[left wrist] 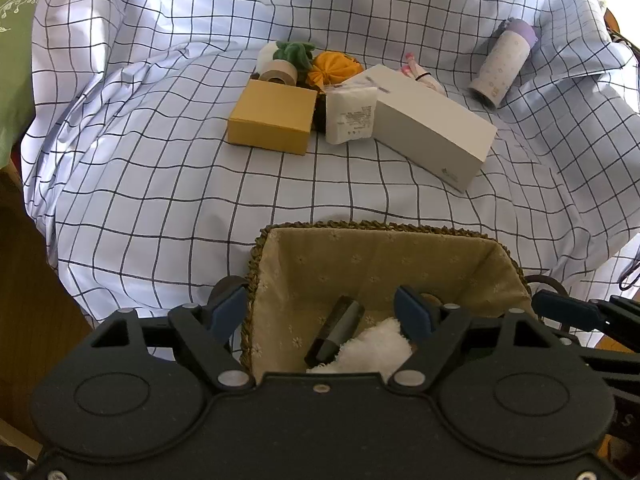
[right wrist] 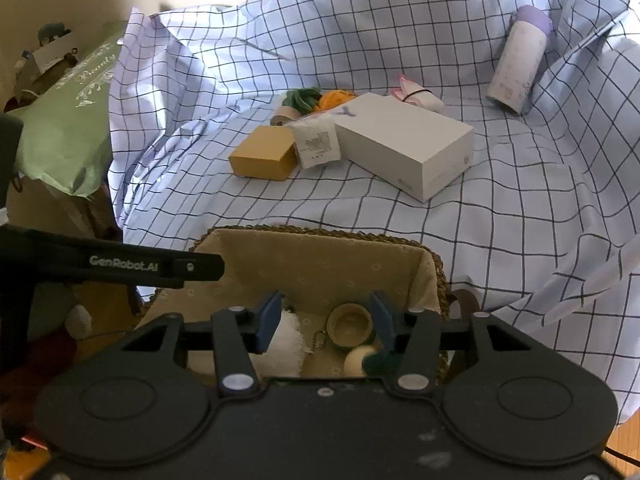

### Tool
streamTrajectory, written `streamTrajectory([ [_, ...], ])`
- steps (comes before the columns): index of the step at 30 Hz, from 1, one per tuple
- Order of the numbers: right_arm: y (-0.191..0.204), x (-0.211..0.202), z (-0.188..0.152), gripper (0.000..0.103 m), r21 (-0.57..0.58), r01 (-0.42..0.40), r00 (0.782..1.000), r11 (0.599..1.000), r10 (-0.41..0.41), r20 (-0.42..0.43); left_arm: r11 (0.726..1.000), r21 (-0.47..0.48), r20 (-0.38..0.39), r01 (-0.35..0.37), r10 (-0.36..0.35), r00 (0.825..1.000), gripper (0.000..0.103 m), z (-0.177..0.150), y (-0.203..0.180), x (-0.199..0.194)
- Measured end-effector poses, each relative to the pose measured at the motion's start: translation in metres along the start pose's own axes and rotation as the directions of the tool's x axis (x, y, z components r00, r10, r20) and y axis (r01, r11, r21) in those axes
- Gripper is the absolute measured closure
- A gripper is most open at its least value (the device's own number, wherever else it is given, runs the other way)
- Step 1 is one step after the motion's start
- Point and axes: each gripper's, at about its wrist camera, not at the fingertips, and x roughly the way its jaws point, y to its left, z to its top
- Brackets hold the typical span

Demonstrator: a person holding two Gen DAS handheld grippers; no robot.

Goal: Organize soft objects
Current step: 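Open the left tool to drop the vial in the basket while the right tool releases the egg toy, then move both open tools from the basket toward the items beside the yellow box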

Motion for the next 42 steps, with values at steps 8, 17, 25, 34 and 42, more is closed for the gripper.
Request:
streamTrajectory([
  [8,-0.004,0.005,-0.003,0.049,0.020,0.013,1.000,1.000,-0.013,-0.028,1.000,0.011,-0.012,0.002,-0.001,1.000,0.024,-0.001,-0.004,0.001],
  [17,-0.012,0.011,-0.003,0.041,0.060,0.017,0.999,0.998,-0.014,-0.047,1.000,0.025,-0.020,0.004,-0.003,1.000,0.023,-0.001,-0.008,0.003],
  [25,-0.016,0.017,0.005,0.039,0.094,0.027,0.999,0.995,-0.023,-0.041,0.999,0.043,0.002,-0.003,0.003,1.000,0.023,0.007,-0.009,0.002],
  [34,-0.024,0.030,0.040,0.035,0.103,0.056,0.998,0.993,-0.059,0.025,0.998,0.053,0.050,-0.022,0.019,0.999,0.023,0.031,-0.002,0.004],
  [42,-0.039,0.055,0.078,0.032,0.156,0.083,0.995,0.984,-0.090,0.038,0.999,0.035,0.076,-0.041,0.038,0.996,0.022,0.058,0.013,0.016],
])
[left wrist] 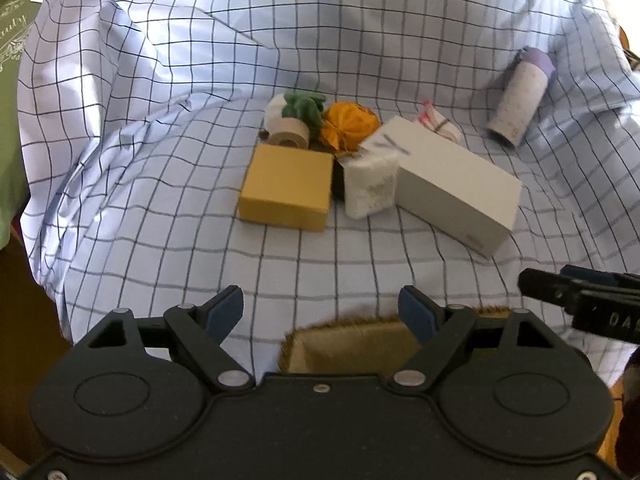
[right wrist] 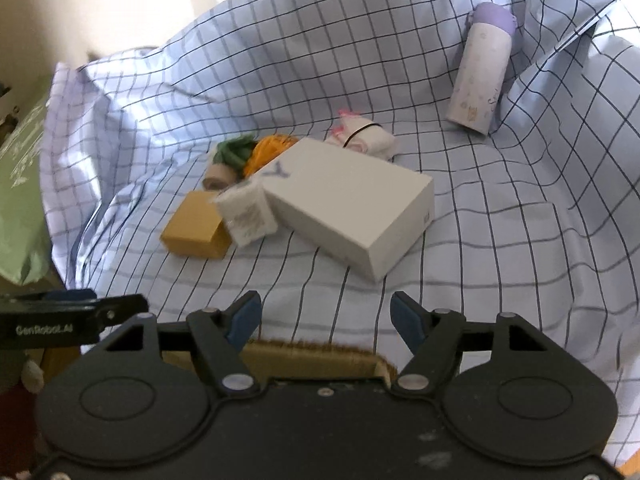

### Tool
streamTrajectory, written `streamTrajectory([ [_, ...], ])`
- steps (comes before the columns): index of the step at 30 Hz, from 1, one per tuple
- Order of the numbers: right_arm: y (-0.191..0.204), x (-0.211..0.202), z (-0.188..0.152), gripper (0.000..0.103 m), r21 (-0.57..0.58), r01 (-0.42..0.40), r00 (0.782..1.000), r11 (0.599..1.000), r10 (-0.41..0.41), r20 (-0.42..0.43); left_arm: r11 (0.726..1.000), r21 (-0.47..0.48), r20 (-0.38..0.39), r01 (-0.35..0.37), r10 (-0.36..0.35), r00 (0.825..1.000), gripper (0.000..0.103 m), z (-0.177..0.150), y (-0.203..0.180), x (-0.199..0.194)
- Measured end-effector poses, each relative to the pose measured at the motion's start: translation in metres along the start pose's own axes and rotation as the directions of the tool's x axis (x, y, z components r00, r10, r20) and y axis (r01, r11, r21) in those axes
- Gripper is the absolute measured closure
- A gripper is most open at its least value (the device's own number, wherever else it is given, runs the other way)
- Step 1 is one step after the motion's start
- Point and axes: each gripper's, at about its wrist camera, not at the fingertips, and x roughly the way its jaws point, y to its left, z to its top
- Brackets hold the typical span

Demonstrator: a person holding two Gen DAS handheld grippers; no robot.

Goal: Organize soft objects
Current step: 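Move both open tools from the basket toward the items beside the yellow box, then grasp the orange drawstring pouch with the right tool while the left tool grasps the green-white plush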

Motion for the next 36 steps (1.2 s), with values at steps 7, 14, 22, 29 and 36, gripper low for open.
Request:
streamTrajectory([
  [7,0.006,0.032,0.036,0.031,-0.001,0.018,1.000,1.000,-0.018,0.013,0.999,-0.033,-0.002,-0.022,0.022,1.000,0.022,0.028,0.020,0.024],
  [14,0.028,0.065,0.072,0.030,-0.085,0.032,0.998,0.996,-0.027,0.056,0.997,-0.070,0.003,-0.036,0.037,0.999,0.022,0.057,0.040,0.048],
  [22,0.053,0.112,0.112,0.027,-0.202,0.058,0.995,0.978,-0.040,0.092,0.992,-0.108,0.014,-0.062,0.064,0.998,0.022,0.086,0.054,0.077],
  [29,0.073,0.155,0.133,0.021,-0.293,0.040,0.998,0.955,-0.024,0.059,0.987,-0.128,0.013,-0.098,0.100,0.995,0.022,0.107,0.064,0.098],
  [36,0.090,0.198,0.150,0.018,-0.356,0.023,1.000,0.934,-0.024,0.000,0.984,-0.140,0.022,-0.112,0.117,0.993,0.022,0.131,0.069,0.113],
])
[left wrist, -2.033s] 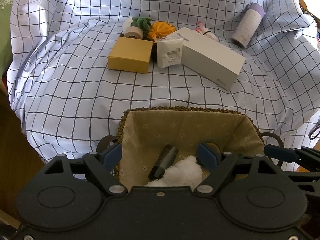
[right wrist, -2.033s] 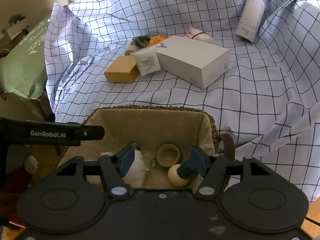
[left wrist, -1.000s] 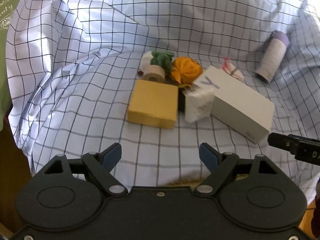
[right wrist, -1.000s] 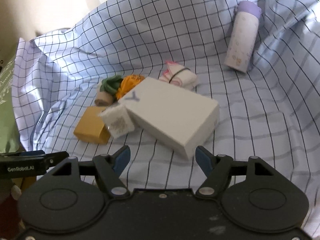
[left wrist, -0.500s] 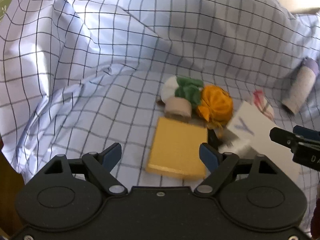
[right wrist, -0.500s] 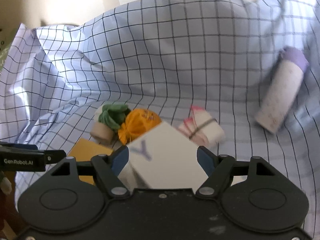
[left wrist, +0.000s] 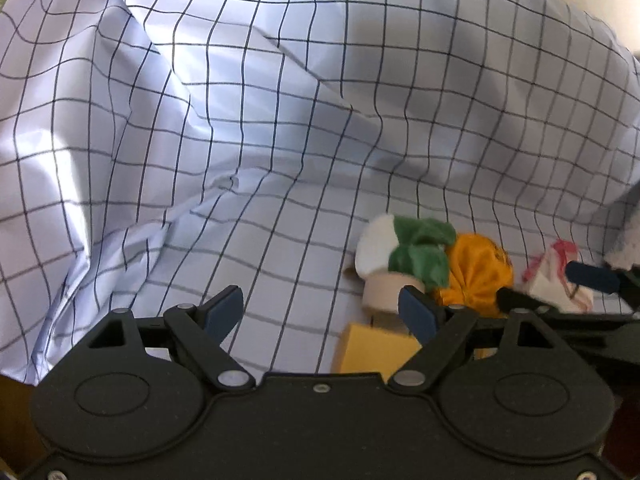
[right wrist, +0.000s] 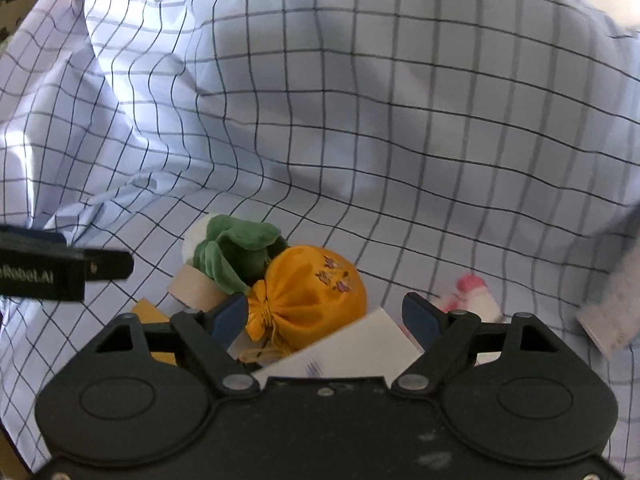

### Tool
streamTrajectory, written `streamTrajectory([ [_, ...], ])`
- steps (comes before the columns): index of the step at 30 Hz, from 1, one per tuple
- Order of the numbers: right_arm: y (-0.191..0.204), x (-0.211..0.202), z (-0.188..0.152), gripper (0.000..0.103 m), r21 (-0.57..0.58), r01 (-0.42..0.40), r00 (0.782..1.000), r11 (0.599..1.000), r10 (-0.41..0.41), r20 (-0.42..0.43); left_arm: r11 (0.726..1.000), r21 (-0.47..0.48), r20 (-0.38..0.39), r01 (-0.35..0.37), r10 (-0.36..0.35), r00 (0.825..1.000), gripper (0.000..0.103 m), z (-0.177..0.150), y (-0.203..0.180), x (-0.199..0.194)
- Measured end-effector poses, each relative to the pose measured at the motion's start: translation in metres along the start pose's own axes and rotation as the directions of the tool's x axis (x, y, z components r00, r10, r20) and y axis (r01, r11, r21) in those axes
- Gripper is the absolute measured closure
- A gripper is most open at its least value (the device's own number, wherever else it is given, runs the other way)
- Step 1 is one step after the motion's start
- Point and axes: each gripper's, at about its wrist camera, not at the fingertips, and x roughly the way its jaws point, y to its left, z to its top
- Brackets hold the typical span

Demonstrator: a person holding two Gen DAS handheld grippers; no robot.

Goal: Organize soft objects
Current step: 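Grasp the orange drawstring pouch with the right tool while the left tool grasps the green-white plush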

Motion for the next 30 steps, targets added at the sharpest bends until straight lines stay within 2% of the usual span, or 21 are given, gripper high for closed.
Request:
streamTrajectory([
  [4,0.005,0.024,0.008,0.017,-0.029,-0.028,0.998,0.999,0.027,-0.052,1.000,-0.017,-0.006,0.009,-0.009,1.000,0.022,0.013,0.000,0.009],
  [7,0.010,0.038,0.009,0.016,-0.075,-0.018,0.997,0.997,0.013,-0.079,1.000,-0.019,-0.017,0.012,-0.013,1.000,0.021,0.020,-0.002,0.016],
  [9,0.012,0.046,0.010,0.016,-0.095,-0.015,0.996,0.995,0.006,-0.092,1.000,-0.020,-0.023,0.016,-0.017,1.000,0.017,0.024,-0.003,0.021],
  [13,0.016,0.059,0.010,0.016,-0.127,-0.032,0.994,0.991,0.019,-0.106,0.999,-0.025,-0.046,0.034,-0.035,0.998,0.017,0.030,-0.006,0.032],
  [16,0.013,0.064,0.012,0.022,-0.113,-0.068,0.992,0.991,0.054,-0.118,0.998,-0.025,-0.063,0.052,-0.053,0.997,0.017,0.033,-0.010,0.041],
  [22,-0.001,0.062,0.009,0.028,-0.021,-0.114,0.991,0.993,0.112,-0.074,0.995,-0.022,-0.062,0.093,-0.094,0.994,0.015,0.034,-0.020,0.052],
  [30,0.009,0.060,0.002,0.029,-0.053,-0.072,0.997,0.996,0.071,-0.024,0.994,-0.017,-0.060,0.103,-0.104,0.993,0.013,0.038,-0.036,0.069],
])
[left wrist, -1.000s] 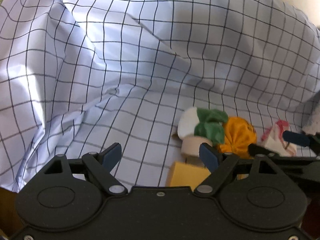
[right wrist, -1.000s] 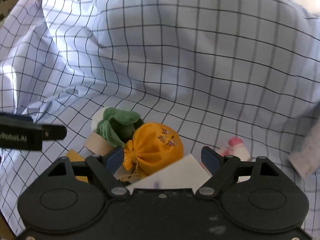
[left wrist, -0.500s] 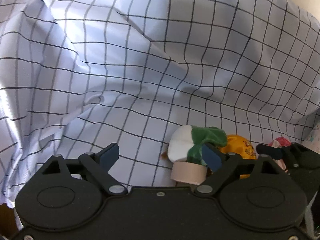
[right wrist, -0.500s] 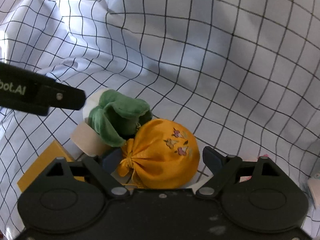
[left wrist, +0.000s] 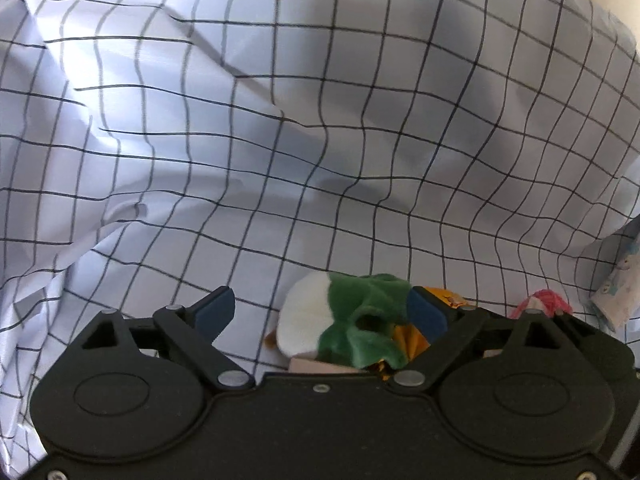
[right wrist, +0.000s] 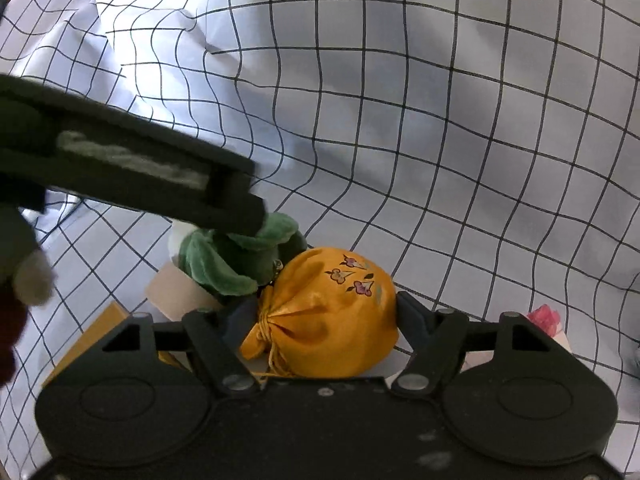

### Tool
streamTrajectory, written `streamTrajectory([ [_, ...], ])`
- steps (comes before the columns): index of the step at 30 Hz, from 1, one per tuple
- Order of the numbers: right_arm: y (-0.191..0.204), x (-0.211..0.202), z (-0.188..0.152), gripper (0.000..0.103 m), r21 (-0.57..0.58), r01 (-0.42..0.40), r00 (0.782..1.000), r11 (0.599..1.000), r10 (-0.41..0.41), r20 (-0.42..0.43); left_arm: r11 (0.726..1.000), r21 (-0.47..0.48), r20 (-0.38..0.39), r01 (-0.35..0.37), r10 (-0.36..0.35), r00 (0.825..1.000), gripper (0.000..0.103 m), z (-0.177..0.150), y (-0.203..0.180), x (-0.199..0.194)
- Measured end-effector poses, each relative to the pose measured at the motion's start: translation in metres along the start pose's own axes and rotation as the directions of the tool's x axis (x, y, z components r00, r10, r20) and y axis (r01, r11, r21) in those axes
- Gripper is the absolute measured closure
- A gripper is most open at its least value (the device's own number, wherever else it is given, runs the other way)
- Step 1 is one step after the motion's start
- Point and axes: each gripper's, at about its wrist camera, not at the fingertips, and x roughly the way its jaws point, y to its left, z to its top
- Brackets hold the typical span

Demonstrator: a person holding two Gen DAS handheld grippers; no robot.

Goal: Organize soft objects
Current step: 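Grasp the orange drawstring pouch with the right tool while the left tool grasps the green-white plush, then lift and carry the plush with the left tool while the right tool carries the pouch to the basket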

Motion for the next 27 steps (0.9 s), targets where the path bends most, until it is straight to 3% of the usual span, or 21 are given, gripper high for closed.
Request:
streamTrajectory([
  [7,-0.001,-0.011,-0.008,0.030,0.030,0.024,0.998,0.999,-0.026,0.057,1.000,0.011,-0.043,-0.018,0.018,0.999,0.013,0.000,-0.012,0.019],
  [8,-0.002,-0.012,-0.008,0.030,0.034,0.023,0.998,0.999,-0.025,0.062,1.000,0.011,-0.049,-0.021,0.022,0.999,0.016,-0.001,-0.012,0.021],
  [11,-0.005,-0.016,-0.010,0.030,0.048,0.023,0.996,0.999,-0.027,0.086,1.000,-0.009,-0.079,-0.013,0.012,0.997,0.035,-0.001,-0.010,0.027],
  [12,-0.006,-0.018,-0.011,0.030,0.054,0.023,0.995,0.998,-0.028,0.095,1.000,-0.028,-0.088,-0.004,0.002,0.996,0.036,-0.001,-0.008,0.029],
  [17,-0.012,-0.025,-0.014,0.030,0.097,0.028,0.989,0.995,-0.042,0.144,0.998,-0.067,-0.060,0.014,-0.018,0.998,0.041,0.004,-0.003,0.027],
  [27,-0.024,-0.040,-0.021,0.030,0.188,0.031,0.963,0.982,-0.080,0.257,0.996,-0.093,0.018,0.003,-0.001,1.000,0.041,0.015,-0.003,0.010],
])
